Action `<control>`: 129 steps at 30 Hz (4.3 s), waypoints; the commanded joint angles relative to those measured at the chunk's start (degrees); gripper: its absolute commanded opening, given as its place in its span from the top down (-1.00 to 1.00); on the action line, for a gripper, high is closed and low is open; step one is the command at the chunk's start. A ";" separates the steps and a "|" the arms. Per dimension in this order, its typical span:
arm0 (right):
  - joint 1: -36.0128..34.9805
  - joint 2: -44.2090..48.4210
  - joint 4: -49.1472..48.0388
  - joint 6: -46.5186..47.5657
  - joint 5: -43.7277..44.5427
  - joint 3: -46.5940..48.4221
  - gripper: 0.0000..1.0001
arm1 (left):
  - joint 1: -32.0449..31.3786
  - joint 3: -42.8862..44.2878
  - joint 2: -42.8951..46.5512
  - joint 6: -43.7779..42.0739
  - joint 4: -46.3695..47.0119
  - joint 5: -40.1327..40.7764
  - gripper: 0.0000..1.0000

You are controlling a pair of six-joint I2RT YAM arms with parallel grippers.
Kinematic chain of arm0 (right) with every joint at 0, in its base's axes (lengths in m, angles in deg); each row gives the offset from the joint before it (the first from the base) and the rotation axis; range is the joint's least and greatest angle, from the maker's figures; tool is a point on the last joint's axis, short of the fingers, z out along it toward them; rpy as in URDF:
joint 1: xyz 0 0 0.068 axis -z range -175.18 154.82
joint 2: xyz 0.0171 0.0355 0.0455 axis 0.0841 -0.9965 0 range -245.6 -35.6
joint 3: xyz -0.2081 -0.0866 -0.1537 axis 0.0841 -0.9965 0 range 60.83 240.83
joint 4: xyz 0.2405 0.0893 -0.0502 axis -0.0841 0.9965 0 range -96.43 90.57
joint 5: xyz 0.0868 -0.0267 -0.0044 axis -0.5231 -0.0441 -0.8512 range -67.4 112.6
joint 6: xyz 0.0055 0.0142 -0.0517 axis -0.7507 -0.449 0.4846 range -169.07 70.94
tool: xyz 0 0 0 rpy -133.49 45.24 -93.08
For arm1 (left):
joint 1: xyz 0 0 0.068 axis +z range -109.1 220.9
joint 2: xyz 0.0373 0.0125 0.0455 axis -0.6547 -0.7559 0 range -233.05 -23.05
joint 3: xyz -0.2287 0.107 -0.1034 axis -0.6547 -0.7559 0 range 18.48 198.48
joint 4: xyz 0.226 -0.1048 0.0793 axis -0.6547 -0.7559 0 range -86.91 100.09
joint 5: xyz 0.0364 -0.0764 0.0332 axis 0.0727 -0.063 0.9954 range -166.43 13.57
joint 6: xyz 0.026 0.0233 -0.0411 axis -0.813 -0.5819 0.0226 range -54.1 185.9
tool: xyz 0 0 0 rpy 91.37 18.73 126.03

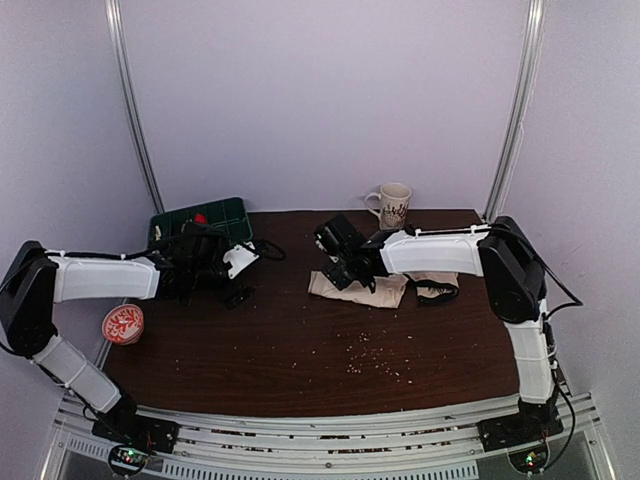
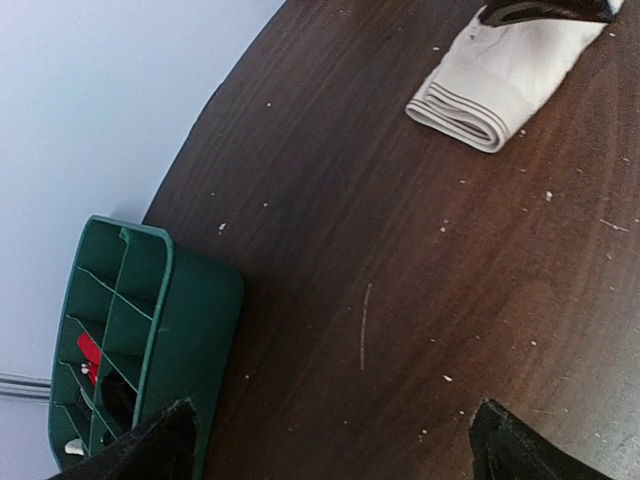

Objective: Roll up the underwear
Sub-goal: Rotate the underwear at the center of the board.

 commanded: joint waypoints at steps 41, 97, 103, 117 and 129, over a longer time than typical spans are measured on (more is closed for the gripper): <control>0.70 11.65 -0.39 -2.98 5.13 -14.14 -1.00 | 6.90 -10.85 4.37 1.86 19.39 -10.58 -0.96; -14.64 14.20 4.11 -12.07 4.12 -8.79 -1.00 | 6.90 -11.22 1.65 -0.53 18.84 -16.81 -0.96; -10.00 4.54 1.44 -11.24 0.04 -1.70 -1.00 | 6.92 -11.72 2.71 -1.65 18.14 -19.71 -0.96; -6.59 1.93 -2.25 -11.08 -4.90 -2.25 -1.00 | 6.89 -11.39 2.08 -1.77 17.72 -20.03 -0.96; -5.70 -1.10 0.18 -10.31 -3.57 -3.00 -1.00 | 6.96 -11.12 1.91 -2.21 16.68 -21.49 -0.96</control>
